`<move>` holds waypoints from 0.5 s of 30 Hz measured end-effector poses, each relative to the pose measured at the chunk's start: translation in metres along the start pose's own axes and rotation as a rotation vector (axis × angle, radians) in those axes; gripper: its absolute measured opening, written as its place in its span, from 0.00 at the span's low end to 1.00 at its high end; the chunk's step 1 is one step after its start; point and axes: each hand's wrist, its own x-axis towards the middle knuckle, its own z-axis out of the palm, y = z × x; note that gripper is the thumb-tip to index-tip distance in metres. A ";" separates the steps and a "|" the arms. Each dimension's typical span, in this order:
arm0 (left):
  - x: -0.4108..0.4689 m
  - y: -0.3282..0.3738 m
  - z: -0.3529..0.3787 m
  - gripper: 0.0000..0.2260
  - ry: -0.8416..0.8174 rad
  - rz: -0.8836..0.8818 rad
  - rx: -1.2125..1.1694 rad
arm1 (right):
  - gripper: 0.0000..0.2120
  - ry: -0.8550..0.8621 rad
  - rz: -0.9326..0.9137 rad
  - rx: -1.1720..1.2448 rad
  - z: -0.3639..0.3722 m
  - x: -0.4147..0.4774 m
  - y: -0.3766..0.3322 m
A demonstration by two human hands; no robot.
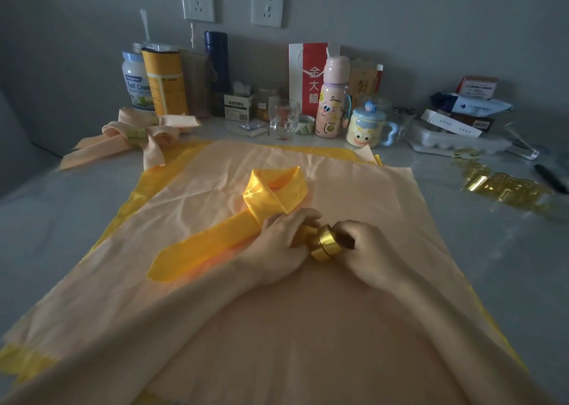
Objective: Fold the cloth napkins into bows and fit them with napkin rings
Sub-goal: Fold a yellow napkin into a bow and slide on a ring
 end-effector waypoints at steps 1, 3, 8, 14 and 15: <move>-0.002 0.002 0.000 0.26 -0.024 0.034 0.005 | 0.08 0.011 -0.004 0.029 0.000 0.000 0.000; -0.005 0.003 0.003 0.30 -0.051 0.099 0.092 | 0.10 0.032 -0.005 0.080 0.001 0.000 0.000; -0.001 -0.001 0.008 0.25 0.045 0.207 0.229 | 0.10 0.069 -0.013 0.151 0.003 0.000 -0.004; 0.006 -0.011 -0.009 0.25 0.079 0.285 0.310 | 0.13 0.031 0.063 0.209 -0.006 0.001 -0.008; 0.007 -0.012 -0.012 0.24 0.100 0.295 0.322 | 0.13 0.019 0.078 0.208 -0.008 0.000 -0.008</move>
